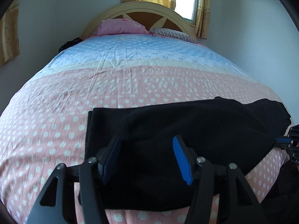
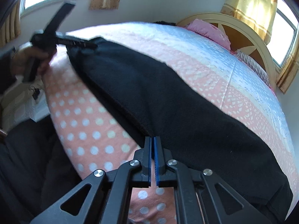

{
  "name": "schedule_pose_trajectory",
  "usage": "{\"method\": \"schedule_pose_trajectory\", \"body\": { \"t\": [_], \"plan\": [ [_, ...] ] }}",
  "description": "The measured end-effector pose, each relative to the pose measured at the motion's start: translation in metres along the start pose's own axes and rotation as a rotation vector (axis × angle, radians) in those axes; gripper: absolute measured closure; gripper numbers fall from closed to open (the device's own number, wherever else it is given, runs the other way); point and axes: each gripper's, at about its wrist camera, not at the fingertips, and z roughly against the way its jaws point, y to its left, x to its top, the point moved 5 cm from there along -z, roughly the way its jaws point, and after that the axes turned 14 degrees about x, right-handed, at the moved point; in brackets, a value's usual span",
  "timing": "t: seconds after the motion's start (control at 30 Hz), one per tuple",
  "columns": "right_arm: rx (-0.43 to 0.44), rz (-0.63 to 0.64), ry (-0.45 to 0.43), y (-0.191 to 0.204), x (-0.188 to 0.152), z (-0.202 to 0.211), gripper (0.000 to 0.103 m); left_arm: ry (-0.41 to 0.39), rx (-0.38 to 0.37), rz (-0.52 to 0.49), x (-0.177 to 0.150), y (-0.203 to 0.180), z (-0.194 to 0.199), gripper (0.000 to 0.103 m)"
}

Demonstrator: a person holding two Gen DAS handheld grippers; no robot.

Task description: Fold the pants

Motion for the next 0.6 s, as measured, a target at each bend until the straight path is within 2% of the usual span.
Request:
{"method": "schedule_pose_trajectory", "body": {
  "t": [0.17, 0.3, 0.37, 0.4, 0.5, 0.6],
  "plan": [
    [0.001, 0.009, -0.015, 0.008, 0.000, 0.008, 0.101, -0.002, 0.007, 0.009, -0.002, -0.003, 0.004, 0.042],
    [-0.023, 0.019, -0.028, 0.007, -0.002, 0.006, 0.100, -0.051, -0.016, -0.039, 0.002, -0.023, 0.026, 0.042],
    [-0.031, -0.003, -0.043, 0.003, 0.000, 0.010, 0.098, -0.085, -0.025, -0.085, 0.005, -0.042, 0.037, 0.033],
    [-0.010, -0.035, -0.050, -0.001, -0.002, 0.015, 0.093, -0.093, -0.036, -0.099, 0.007, -0.051, 0.040, 0.030],
    [0.062, -0.193, -0.094, -0.028, -0.015, 0.040, 0.071, -0.089, -0.101, -0.138, 0.011, -0.082, 0.046, 0.030],
    [0.065, -0.362, -0.149, -0.066, -0.041, 0.073, 0.070, -0.102, -0.148, -0.200, 0.012, -0.118, 0.054, 0.030]
  ]
}}
